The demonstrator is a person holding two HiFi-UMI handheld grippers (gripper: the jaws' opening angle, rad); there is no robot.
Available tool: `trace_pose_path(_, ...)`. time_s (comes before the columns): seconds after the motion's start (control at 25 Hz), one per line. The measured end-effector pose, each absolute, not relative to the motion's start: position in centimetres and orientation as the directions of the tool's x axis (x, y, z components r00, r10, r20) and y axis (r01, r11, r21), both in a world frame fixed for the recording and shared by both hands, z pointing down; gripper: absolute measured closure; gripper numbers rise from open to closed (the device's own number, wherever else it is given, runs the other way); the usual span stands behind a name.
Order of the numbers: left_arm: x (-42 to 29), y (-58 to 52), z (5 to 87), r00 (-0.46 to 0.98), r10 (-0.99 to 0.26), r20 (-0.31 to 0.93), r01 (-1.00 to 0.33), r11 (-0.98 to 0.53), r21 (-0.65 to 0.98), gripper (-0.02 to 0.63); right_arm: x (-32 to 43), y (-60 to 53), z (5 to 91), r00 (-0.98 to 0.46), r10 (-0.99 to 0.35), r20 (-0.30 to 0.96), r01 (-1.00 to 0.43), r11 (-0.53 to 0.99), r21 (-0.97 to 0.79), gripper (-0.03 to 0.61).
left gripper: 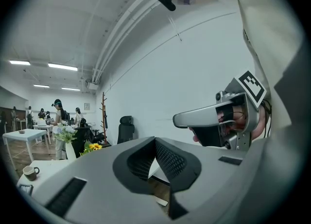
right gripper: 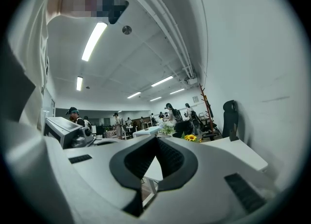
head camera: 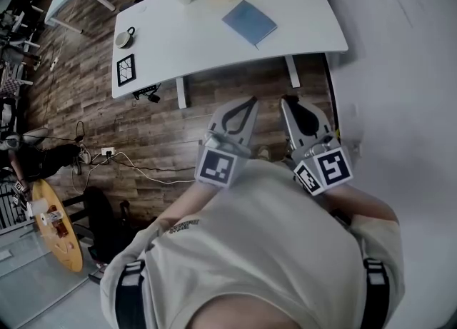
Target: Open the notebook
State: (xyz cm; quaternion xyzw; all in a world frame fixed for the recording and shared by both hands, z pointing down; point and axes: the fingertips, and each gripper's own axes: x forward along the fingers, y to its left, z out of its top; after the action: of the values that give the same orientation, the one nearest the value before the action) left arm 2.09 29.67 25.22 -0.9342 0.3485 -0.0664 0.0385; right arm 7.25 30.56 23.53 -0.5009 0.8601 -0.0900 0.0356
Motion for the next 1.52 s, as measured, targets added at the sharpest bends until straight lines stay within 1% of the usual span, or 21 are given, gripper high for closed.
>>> trace_pose_path(0.24, 3.3, 30.3, 25.0, 0.742, -0.664, 0.092, -0.651, -0.747, -0.139, 0.601, 8.6, 31.0, 23.3, -0.494, -0.869, 0.019, -0.855, 0.481, -0.194, 0.575)
trace_pose_path(0.68, 3.3, 28.5, 25.7, 0.73, -0.677, 0.098, -0.662, -0.735, -0.145, 0.601, 8.6, 29.0, 23.7, -0.508, -0.861, 0.014, -0.846, 0.496, -0.194, 0.575)
trace_pose_path(1.16, 3.4, 22.1, 26.3, 0.74, -0.666, 0.092, -0.656, -0.745, -0.122, 0.601, 8.8, 23.1, 24.5, -0.493, -0.869, 0.04, -0.858, 0.478, -0.185, 0.575)
trace_pose_path(1.52, 2.9, 16.7, 27.2, 0.746, -0.654, 0.126, -0.646, -0.756, -0.104, 0.601, 8.2, 17.7, 25.4, -0.486, -0.871, 0.068, -0.861, 0.464, -0.21, 0.575)
